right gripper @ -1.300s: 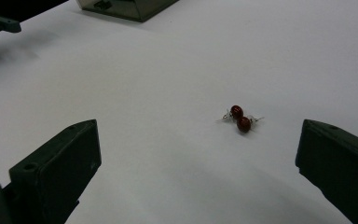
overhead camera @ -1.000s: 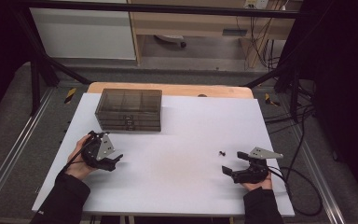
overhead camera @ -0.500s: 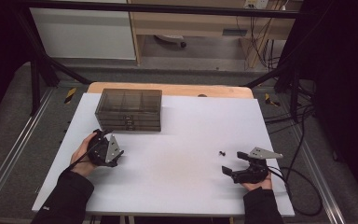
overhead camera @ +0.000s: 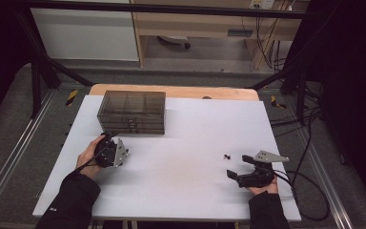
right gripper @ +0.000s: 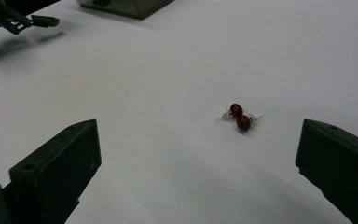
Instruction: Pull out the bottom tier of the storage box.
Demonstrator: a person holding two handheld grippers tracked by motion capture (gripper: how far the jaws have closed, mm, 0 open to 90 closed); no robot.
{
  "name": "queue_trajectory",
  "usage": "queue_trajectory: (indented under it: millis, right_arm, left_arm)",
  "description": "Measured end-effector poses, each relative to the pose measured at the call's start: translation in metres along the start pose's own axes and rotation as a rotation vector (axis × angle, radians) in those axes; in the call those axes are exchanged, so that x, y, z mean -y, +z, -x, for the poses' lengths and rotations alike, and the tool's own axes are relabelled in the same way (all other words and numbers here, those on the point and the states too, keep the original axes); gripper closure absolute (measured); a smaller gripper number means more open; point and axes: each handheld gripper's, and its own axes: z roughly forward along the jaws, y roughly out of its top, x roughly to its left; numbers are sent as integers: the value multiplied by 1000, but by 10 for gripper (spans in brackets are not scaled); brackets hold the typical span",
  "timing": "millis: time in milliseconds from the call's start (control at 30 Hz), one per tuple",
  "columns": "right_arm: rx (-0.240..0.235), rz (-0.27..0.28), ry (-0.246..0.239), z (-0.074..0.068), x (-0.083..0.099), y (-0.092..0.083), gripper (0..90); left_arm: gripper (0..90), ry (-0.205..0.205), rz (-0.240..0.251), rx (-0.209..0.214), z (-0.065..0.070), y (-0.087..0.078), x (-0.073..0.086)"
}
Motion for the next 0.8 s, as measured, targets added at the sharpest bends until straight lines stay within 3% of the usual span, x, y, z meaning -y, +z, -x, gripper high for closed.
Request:
queue_trajectory:
  millis: [333,500,800]
  right_arm:
    - [0,0,-1,0,0,0,6]
    - [1,-1,-1,0,0,0,6]
    - [1,-2,-2,0,0,0,6]
  left_arm:
    - [328,61,-16,-50,5,12,0]
    - [353,126,-31,-76,10,19,-2]
    - [406,174,-50,-121,14,27,-3]
